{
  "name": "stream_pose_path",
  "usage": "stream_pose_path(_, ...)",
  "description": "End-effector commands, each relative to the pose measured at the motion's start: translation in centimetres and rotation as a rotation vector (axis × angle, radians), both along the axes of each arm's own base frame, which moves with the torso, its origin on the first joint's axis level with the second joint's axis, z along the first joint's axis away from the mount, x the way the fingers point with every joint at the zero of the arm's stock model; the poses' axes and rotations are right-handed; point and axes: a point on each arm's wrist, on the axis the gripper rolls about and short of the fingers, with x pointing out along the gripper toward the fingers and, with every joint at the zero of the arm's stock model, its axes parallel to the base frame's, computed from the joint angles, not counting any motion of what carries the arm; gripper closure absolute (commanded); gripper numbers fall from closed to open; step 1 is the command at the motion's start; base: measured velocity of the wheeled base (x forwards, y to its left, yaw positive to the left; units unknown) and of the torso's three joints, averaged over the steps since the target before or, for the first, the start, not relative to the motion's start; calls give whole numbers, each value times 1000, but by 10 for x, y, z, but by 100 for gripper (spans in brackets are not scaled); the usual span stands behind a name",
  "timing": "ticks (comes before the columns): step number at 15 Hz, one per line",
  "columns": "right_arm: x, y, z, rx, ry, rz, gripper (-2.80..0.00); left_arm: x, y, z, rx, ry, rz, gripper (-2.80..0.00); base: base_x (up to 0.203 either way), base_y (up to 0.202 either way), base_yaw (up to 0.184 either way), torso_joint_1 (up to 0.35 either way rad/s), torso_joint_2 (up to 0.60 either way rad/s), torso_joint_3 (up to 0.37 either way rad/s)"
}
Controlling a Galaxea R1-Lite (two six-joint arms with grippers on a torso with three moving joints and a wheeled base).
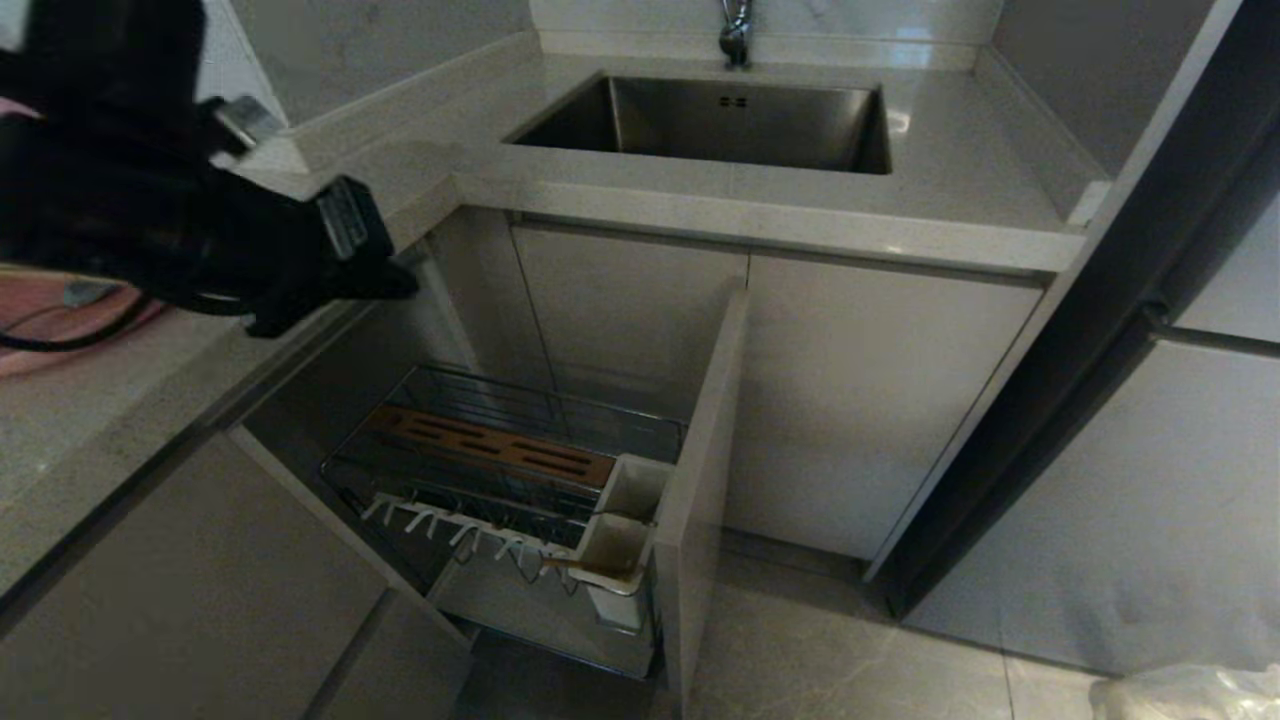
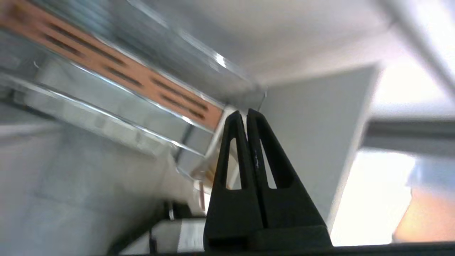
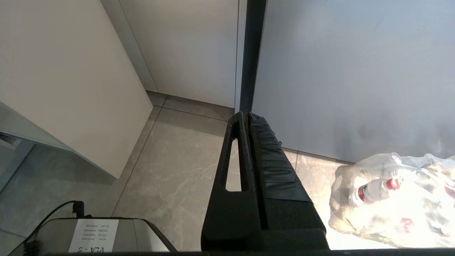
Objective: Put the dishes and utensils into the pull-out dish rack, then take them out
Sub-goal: Pick up the bowl and place it in the cupboard
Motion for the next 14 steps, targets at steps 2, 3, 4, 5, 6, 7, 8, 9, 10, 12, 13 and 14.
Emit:
stream_pose_path(2,0,0,0,-1,1,0,0,-65,33,41,-17,-167,123,0,0,0,0,0,0,0)
stream_pose_path(3,0,0,0,-1,1,0,0,-78,44,47,-2,-200,178,0,0,0,0,0,0,0)
stream_pose_path(4,0,0,0,0,1,0,0,-88,54,52,22,-228,224,0,0,0,0,0,0,0)
stream_pose_path(5,0,0,0,0,1,0,0,-101,63,59,49,-260,280,0,0,0,0,0,0,0)
stream_pose_path(6,0,0,0,0,1,0,0,-112,71,65,82,-279,337,0,0,0,0,0,0,0)
stream_pose_path(7,0,0,0,0,1,0,0,-122,77,69,113,-288,383,0,0,0,0,0,0,0)
stream_pose_path(8,0,0,0,0,1,0,0,-131,81,72,134,-291,433,0,0,0,0,0,0,0)
stream_pose_path(9,0,0,0,-1,1,0,0,-140,87,73,153,-282,501,0,0,0,0,0,0,0)
stream_pose_path(10,0,0,0,-1,1,0,0,-149,92,73,176,-254,577,0,0,0,0,0,0,0)
stream_pose_path(12,0,0,0,0,1,0,0,-162,98,67,216,-178,701,0,0,0,0,0,0,0)
stream_pose_path(13,0,0,0,-1,1,0,0,-166,100,64,232,-142,744,0,0,0,0,0,0,0)
stream_pose_path(14,0,0,0,-1,1,2,0,-167,103,63,249,-117,770,0,0,0,0,0,0,0)
